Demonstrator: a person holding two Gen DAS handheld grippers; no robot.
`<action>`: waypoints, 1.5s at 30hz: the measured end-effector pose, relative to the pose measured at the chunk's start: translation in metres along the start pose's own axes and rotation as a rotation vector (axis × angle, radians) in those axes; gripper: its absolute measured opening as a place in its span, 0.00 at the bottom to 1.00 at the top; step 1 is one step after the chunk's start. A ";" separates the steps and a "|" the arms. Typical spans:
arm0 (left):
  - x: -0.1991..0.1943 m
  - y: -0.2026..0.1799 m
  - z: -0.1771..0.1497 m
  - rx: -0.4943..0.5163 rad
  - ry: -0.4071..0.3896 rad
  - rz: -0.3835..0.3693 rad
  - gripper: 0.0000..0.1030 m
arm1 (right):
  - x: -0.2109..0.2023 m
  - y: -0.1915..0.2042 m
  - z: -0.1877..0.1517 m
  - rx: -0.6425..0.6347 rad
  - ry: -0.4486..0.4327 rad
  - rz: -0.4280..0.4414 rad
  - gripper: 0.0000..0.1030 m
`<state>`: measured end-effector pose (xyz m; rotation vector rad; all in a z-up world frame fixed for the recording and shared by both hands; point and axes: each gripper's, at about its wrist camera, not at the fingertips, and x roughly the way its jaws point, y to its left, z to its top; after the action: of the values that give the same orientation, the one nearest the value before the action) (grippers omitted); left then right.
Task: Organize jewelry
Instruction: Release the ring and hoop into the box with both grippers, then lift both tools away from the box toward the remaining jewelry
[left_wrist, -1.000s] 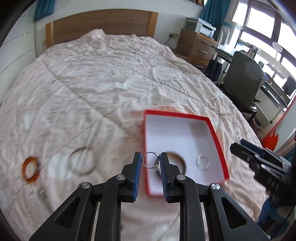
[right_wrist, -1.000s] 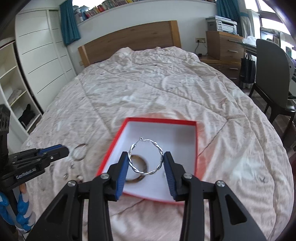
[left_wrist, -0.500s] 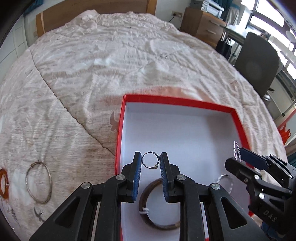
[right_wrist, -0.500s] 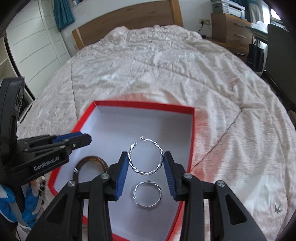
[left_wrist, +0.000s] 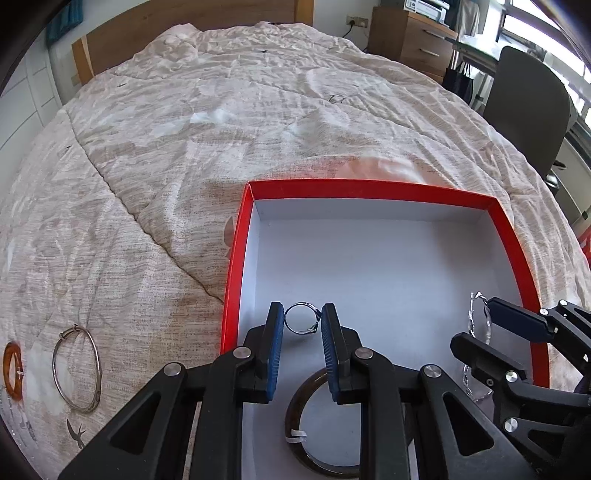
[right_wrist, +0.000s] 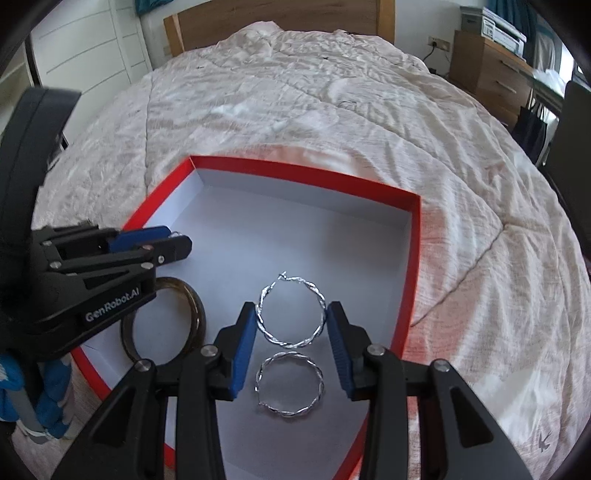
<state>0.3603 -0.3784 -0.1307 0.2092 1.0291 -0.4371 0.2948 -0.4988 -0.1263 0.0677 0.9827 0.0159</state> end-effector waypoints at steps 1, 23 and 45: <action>-0.001 0.000 0.000 -0.002 -0.001 -0.005 0.21 | 0.000 0.000 0.000 -0.001 0.002 0.001 0.36; -0.026 0.007 0.003 -0.060 -0.005 -0.096 0.40 | -0.011 0.003 -0.006 0.010 0.048 -0.014 0.39; -0.145 0.011 -0.030 -0.094 -0.134 -0.086 0.49 | -0.121 0.016 -0.035 0.131 -0.071 -0.011 0.44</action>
<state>0.2780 -0.3205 -0.0216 0.0503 0.9270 -0.4733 0.1988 -0.4864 -0.0437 0.1820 0.9125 -0.0604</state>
